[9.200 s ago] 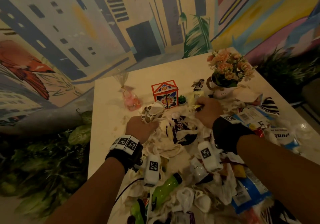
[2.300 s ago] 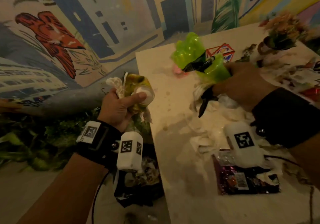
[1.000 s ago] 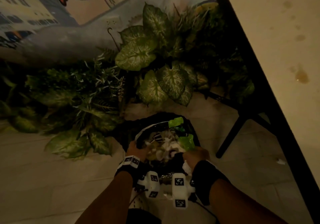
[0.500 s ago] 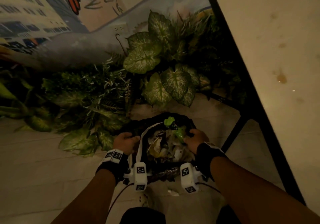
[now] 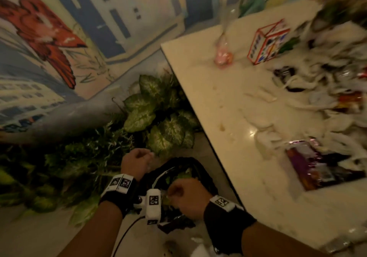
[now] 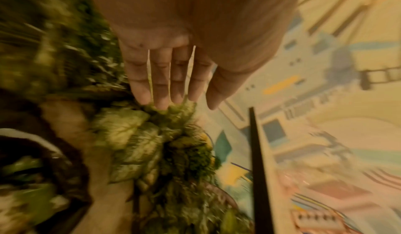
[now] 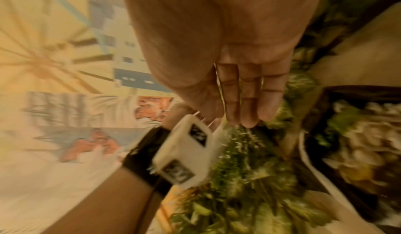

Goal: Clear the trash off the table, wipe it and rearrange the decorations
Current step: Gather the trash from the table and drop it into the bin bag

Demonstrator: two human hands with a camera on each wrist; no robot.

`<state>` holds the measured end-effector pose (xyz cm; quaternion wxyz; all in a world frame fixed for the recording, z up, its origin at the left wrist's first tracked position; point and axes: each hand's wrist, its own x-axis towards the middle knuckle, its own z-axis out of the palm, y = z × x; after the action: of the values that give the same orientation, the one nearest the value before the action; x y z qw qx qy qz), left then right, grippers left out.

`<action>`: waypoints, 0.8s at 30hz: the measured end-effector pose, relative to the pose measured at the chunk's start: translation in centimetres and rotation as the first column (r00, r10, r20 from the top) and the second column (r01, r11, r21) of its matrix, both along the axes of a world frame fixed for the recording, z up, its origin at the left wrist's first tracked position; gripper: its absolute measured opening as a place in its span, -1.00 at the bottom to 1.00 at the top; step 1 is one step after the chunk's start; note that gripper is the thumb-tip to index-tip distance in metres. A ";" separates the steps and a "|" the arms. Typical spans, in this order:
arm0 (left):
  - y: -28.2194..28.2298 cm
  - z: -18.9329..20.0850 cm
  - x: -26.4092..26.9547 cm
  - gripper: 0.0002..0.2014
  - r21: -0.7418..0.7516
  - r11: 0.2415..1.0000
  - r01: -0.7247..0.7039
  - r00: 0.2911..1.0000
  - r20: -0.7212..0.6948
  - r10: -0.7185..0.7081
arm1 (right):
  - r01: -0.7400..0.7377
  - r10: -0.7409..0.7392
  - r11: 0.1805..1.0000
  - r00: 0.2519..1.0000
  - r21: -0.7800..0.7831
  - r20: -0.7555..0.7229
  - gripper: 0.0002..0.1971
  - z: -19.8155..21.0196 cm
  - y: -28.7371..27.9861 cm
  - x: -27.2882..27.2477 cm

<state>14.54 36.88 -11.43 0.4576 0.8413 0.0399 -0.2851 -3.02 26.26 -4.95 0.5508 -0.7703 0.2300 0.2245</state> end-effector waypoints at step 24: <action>-31.3 8.6 -21.8 0.44 0.546 0.374 0.749 0.538 -0.172 -0.825 | -0.333 0.159 0.662 0.938 -0.672 -0.308 0.11 8.0 -40.8 -23.0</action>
<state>-7.25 5.56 -2.79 -0.0018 0.8669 -0.3139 -0.3873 -26.05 -14.53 3.09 0.1429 -0.9167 0.2522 0.2748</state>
